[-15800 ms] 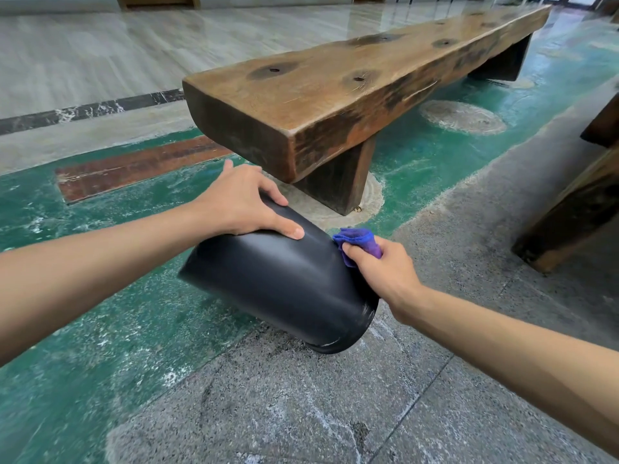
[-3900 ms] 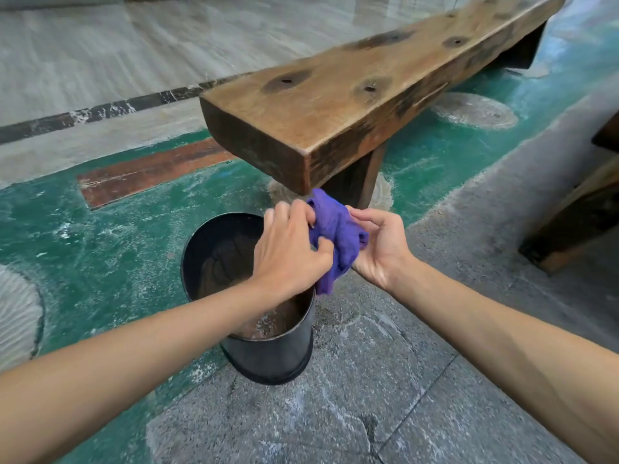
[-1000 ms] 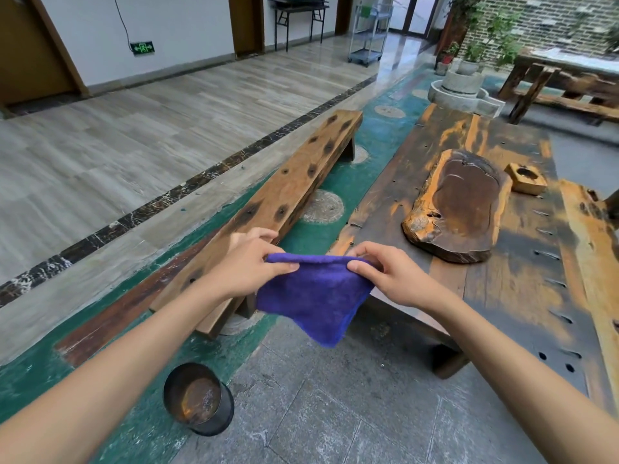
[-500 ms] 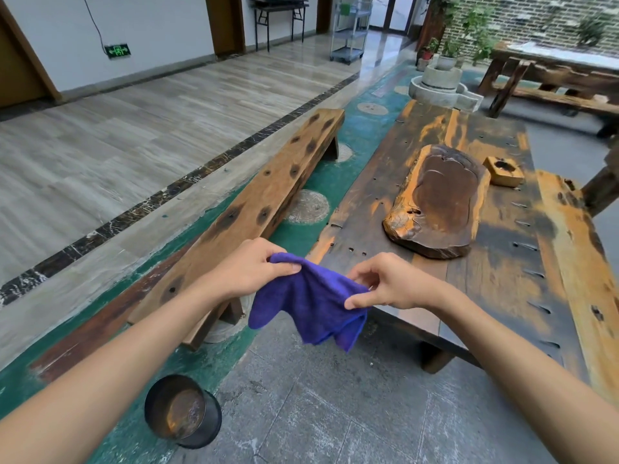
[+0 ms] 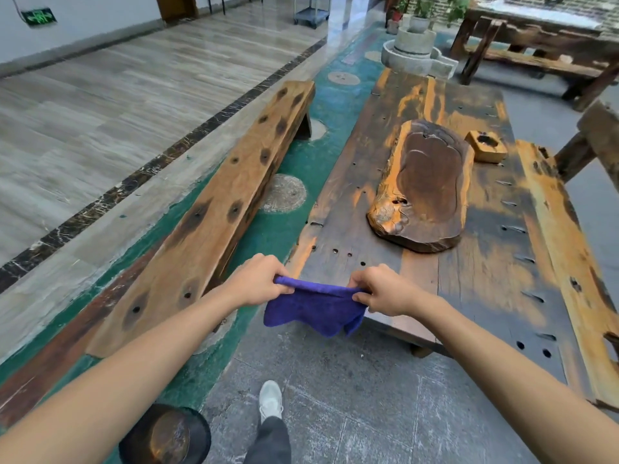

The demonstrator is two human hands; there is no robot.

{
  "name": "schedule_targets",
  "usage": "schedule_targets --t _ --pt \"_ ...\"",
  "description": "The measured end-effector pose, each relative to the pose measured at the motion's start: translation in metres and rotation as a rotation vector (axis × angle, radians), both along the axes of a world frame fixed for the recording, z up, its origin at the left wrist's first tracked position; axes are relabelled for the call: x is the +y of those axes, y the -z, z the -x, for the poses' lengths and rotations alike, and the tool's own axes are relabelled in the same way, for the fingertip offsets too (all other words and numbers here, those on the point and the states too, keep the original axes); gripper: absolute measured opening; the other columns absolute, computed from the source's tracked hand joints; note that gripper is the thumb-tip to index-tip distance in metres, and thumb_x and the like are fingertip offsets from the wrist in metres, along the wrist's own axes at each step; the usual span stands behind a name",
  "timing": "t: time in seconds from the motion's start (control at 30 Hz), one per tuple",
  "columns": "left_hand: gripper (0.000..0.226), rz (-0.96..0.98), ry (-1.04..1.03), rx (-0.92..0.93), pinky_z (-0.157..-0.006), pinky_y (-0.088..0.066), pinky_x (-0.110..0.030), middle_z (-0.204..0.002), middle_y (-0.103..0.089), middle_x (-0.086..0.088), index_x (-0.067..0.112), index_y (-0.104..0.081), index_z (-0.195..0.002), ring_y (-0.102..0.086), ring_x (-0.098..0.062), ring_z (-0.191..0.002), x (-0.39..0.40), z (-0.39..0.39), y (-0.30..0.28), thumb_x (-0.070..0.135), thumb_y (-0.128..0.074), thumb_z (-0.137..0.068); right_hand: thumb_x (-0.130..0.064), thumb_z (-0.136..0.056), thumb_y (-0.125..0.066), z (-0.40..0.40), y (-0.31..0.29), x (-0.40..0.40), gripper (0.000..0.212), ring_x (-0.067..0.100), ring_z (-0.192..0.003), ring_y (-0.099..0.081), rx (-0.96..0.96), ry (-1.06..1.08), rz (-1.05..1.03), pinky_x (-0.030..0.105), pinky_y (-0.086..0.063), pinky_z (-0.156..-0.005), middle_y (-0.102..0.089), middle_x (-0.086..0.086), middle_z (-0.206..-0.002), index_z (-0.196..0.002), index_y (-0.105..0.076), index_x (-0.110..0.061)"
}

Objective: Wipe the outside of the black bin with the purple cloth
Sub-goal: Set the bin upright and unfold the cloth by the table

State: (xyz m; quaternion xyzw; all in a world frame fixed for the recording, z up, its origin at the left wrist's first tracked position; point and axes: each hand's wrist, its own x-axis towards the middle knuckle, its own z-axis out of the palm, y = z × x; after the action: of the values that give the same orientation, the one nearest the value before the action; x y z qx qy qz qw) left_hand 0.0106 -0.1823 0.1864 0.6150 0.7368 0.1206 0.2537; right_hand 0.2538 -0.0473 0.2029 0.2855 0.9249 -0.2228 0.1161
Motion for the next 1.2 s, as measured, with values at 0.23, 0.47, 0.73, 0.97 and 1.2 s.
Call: schedule_targets --t 0.23,0.47,0.73,0.97,1.2 --pt "0.019 -0.077 -0.022 -0.059 -0.077 -0.055 -0.037 -0.079 -0.077 -0.004 0.024 -0.081 -0.088 -0.07 -0.024 -0.082 0.121 0.055 0.025 0.015 -0.069 -0.076 -0.006 -0.09 -0.057 0.046 0.014 0.088 0.027 0.036 -0.098 -0.067 0.03 0.199 -0.119 0.04 -0.049 -0.08 -0.077 0.009 -0.098 -0.11 -0.073 -0.017" --pt "0.033 -0.208 -0.065 -0.053 -0.072 -0.052 -0.034 -0.084 -0.077 -0.004 0.023 -0.079 -0.09 -0.069 -0.031 -0.085 0.233 0.086 0.047 0.005 -0.061 -0.069 -0.009 -0.097 -0.05 0.079 0.041 0.154 0.036 0.038 -0.089 -0.067 0.13 0.389 -0.345 0.044 -0.054 -0.071 -0.075 0.01 -0.096 -0.123 -0.069 -0.024" --pt "0.035 0.005 0.15 0.026 -0.09 -0.05 -0.043 -0.112 -0.069 -0.014 0.015 -0.071 -0.108 -0.062 -0.035 -0.11 0.2 0.083 0.177 0.002 -0.058 -0.079 -0.004 -0.098 -0.049 0.06 0.174 0.11 0.044 0.034 -0.124 -0.062 -0.011 0.397 -0.099 0.044 -0.053 -0.092 -0.063 0.008 -0.139 -0.137 -0.058 -0.023" --pt "0.071 0.006 0.341 0.203 -0.12 -0.027 -0.047 -0.164 -0.027 0.002 0.016 -0.038 -0.154 -0.021 -0.024 -0.153 0.088 0.076 0.262 0.024 -0.057 -0.086 -0.016 -0.101 -0.039 0.03 0.269 0.007 0.07 0.025 -0.159 0.005 -0.149 0.29 0.046 0.037 -0.005 -0.127 0.002 -0.001 -0.172 -0.163 -0.007 -0.02" --pt "0.089 0.123 0.422 0.371 -0.123 -0.019 -0.05 -0.168 -0.001 0.0 0.017 -0.009 -0.16 -0.002 -0.025 -0.155 0.085 0.074 0.256 0.026 -0.055 -0.084 -0.025 -0.103 -0.037 0.021 0.27 0.006 0.075 0.021 -0.156 0.019 -0.181 0.255 0.044 0.042 0.001 -0.127 0.024 -0.01 -0.166 -0.162 0.01 -0.028"
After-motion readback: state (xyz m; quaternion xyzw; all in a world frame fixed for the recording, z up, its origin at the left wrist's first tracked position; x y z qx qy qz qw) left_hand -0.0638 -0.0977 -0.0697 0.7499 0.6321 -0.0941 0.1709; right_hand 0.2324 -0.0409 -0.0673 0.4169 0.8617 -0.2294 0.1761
